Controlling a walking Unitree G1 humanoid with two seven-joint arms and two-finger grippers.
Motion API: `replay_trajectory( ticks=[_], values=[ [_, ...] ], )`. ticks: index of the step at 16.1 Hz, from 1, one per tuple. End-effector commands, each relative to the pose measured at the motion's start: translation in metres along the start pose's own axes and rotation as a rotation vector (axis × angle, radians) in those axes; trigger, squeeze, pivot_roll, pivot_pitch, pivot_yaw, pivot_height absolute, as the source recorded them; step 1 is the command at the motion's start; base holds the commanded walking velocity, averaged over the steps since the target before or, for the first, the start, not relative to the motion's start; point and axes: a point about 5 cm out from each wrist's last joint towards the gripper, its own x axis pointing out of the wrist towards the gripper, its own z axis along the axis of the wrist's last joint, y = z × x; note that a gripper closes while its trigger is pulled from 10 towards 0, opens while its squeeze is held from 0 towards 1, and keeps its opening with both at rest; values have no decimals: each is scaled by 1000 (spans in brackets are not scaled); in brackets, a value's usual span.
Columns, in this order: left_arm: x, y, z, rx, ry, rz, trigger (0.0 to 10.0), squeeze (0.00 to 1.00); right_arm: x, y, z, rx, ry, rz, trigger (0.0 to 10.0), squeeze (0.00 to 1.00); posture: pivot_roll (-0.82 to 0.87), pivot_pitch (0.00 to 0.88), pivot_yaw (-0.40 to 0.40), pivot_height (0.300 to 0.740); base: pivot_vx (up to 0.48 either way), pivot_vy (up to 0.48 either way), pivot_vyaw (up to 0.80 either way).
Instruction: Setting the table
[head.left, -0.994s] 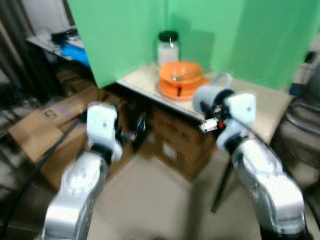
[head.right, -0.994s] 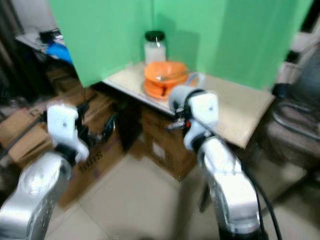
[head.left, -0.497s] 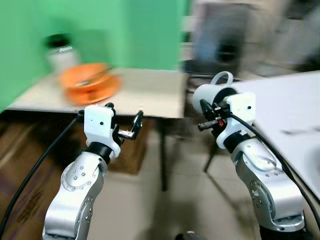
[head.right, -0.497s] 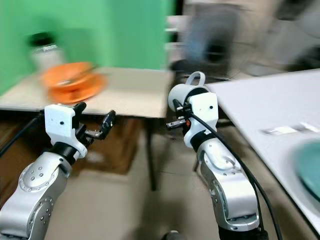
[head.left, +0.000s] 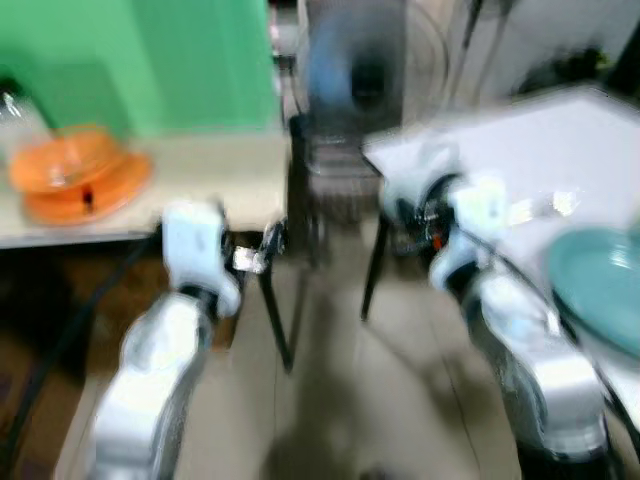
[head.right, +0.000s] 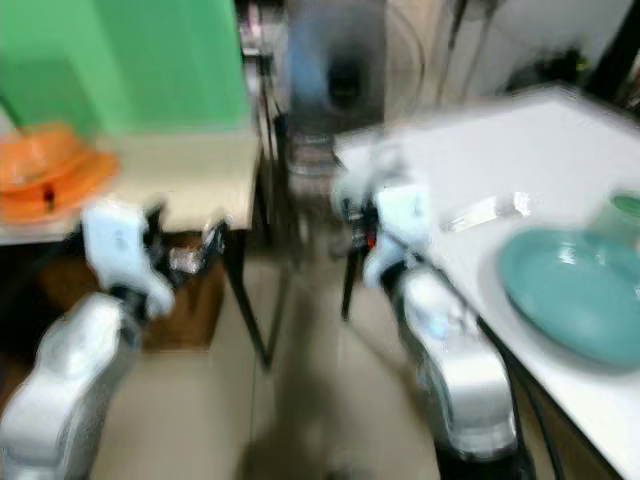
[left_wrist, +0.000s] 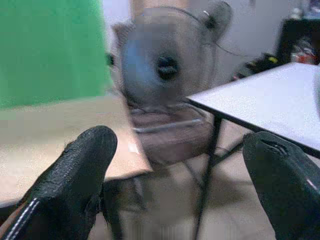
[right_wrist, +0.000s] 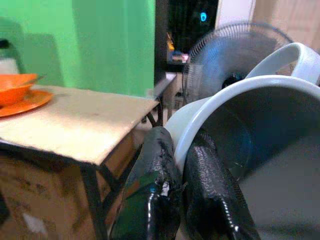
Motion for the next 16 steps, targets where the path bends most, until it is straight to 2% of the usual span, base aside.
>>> replay_trajectory(
  ticks=[1,5,12,16],
  values=[
    [0,3,6,13,-16,3,10000,0,0,0,9,-7,-39,2,10000,0,-103,0,24,740,0,0,-800],
    [0,8,6,27,-18,36,10000,0,0,1,8,-7,-38,1,10000,0,-100,0,24,740,0,0,-800],
    [-5,12,2,-21,1,83,10000,0,-1,1,7,-8,-40,1,10000,0,-95,0,24,740,0,0,-800],
    [-7,14,3,-8,-16,101,10000,0,-2,1,7,-2,-38,2,10000,0,-93,0,20,740,0,0,-800]
  ],
)
